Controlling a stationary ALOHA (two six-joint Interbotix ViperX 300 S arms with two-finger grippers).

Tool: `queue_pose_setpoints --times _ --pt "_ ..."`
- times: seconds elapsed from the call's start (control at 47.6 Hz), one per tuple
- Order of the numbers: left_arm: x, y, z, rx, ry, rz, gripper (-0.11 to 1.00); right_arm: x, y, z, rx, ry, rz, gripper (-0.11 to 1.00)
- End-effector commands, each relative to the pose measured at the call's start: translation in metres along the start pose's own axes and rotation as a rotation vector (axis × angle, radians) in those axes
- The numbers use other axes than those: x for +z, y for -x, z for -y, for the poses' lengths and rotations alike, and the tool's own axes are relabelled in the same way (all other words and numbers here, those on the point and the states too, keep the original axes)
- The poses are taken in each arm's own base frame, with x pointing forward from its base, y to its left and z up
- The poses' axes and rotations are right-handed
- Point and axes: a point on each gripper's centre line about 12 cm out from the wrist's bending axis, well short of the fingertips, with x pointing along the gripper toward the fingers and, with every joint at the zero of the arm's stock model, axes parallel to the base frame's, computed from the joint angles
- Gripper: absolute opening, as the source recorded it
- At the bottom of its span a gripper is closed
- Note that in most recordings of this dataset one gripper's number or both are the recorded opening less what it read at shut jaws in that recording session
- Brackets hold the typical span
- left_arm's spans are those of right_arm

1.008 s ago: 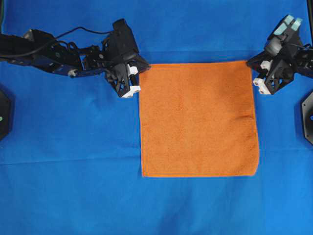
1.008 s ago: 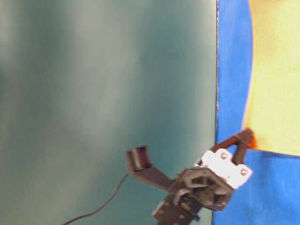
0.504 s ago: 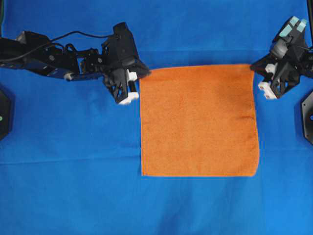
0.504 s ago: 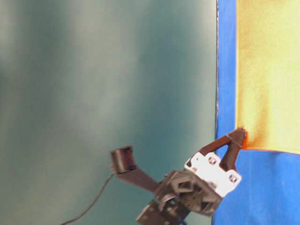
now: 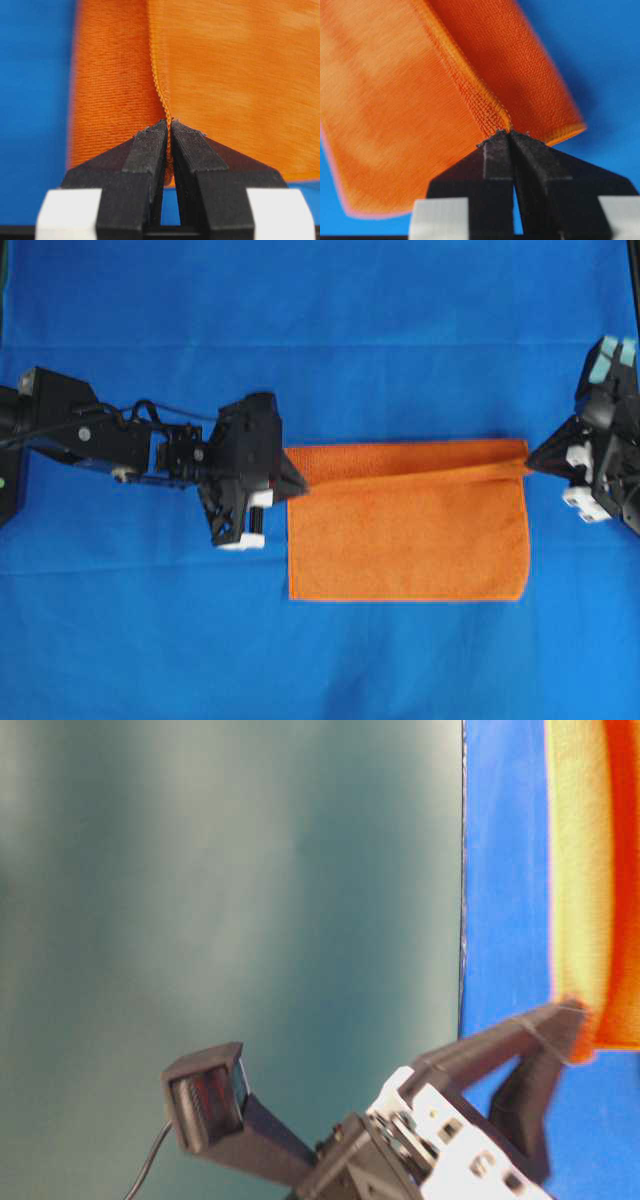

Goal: Fold the orange towel.
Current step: 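Lift the far corners and pull them toward the near edge, then release the corners onto the near edge and raise both grippers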

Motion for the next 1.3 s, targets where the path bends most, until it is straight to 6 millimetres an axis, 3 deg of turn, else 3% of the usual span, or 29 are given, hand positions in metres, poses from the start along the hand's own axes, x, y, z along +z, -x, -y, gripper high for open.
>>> queue_pose_setpoints --times 0.0,0.231,0.42,0.693,1.05,1.134,1.281 --pt "0.011 0.003 0.022 -0.044 -0.027 0.034 0.02 -0.003 0.002 -0.016 0.057 0.037 -0.020 0.01" --pt "0.010 0.000 0.063 -0.126 -0.057 0.029 0.02 -0.024 -0.001 -0.042 0.144 0.090 -0.107 0.01" --pt "0.007 -0.003 0.082 -0.161 -0.068 0.018 0.02 -0.038 -0.007 -0.058 0.183 0.099 -0.162 0.01" --pt "-0.002 -0.008 0.089 -0.172 -0.082 -0.007 0.02 -0.052 -0.019 -0.078 0.220 0.120 -0.213 0.01" --pt "-0.007 -0.012 0.089 -0.170 -0.083 -0.022 0.03 -0.054 -0.032 -0.085 0.192 0.110 -0.249 0.01" --pt "-0.006 -0.011 0.091 -0.173 -0.080 -0.021 0.08 -0.053 -0.034 -0.090 0.207 0.106 -0.238 0.02" --pt "-0.006 -0.011 0.094 -0.180 -0.082 -0.020 0.34 -0.055 -0.035 -0.095 0.222 0.103 -0.240 0.04"
